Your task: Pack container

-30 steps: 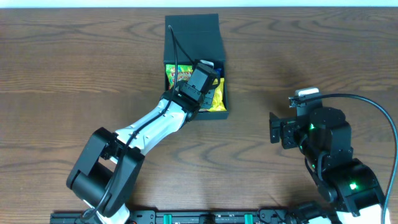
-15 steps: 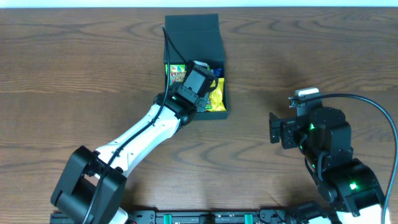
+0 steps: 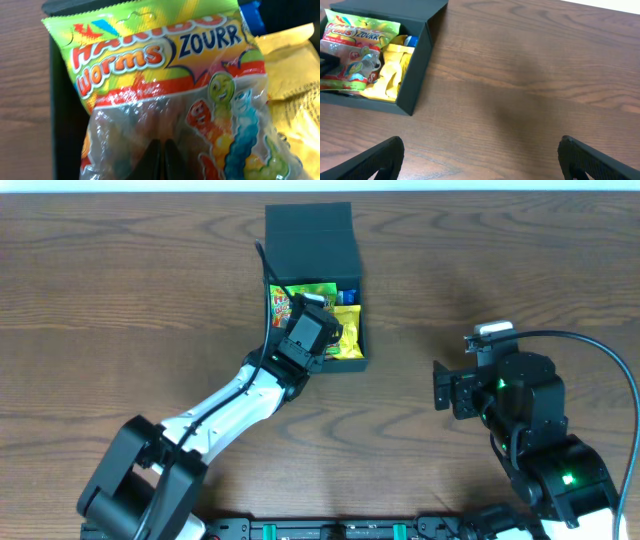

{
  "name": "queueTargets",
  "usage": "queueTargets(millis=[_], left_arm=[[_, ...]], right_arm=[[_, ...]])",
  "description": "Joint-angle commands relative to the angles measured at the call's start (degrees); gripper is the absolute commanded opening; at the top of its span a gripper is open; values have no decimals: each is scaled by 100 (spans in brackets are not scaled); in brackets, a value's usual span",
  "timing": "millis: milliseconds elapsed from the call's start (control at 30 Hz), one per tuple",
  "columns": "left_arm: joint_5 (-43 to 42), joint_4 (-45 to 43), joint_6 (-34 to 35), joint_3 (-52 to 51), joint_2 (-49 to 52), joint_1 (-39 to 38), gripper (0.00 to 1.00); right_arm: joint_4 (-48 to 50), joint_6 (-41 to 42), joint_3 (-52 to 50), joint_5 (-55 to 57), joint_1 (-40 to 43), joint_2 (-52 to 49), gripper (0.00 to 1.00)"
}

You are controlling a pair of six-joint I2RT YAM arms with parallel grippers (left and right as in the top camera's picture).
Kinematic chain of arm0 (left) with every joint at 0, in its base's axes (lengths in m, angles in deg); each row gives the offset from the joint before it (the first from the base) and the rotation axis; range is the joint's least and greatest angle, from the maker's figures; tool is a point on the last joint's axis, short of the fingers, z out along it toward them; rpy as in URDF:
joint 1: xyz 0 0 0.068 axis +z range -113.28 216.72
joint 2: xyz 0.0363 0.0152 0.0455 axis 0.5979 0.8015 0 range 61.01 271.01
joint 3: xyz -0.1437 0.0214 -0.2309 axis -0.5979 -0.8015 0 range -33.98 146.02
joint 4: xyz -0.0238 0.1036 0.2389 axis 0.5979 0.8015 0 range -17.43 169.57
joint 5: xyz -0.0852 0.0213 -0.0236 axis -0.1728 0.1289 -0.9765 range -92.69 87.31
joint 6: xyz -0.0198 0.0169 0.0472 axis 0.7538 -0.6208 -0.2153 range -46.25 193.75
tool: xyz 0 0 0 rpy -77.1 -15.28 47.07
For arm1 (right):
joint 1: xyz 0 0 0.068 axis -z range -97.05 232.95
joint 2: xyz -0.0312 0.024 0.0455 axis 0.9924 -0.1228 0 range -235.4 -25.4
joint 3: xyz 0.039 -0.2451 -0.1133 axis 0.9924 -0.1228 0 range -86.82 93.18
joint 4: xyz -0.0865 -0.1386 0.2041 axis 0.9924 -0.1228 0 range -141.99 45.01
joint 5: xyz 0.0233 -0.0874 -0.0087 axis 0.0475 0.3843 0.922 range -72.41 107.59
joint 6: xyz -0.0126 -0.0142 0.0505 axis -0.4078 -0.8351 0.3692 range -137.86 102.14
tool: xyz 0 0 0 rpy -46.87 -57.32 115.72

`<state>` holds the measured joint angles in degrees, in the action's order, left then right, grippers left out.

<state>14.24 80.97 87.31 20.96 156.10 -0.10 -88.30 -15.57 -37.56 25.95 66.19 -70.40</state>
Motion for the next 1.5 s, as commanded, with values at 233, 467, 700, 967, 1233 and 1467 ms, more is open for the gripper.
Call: queueTargets(millis=[233, 467, 700, 967, 1233, 1467], left_arm=[[721, 1235, -76, 793, -1825, 7, 6], [46, 3034, 243, 905, -3663, 90, 6], [-979, 4151, 610, 905, -5742, 122, 8], [-1207, 5775, 1119, 901, -7058, 122, 6], [-1182, 6634, 1115, 769, -7359, 122, 30], [-63, 6526, 1871, 138, -7357, 122, 95]], right_arm=[[-2, -83, -20, -26, 76, 9, 99], [-2, -83, -20, -24, 76, 9, 99], [-2, -83, -20, -24, 76, 9, 99], [-2, -83, -20, -24, 76, 9, 99], [168, -282, -20, 599, 76, 9, 99], [66, -278, -20, 621, 76, 9, 99]])
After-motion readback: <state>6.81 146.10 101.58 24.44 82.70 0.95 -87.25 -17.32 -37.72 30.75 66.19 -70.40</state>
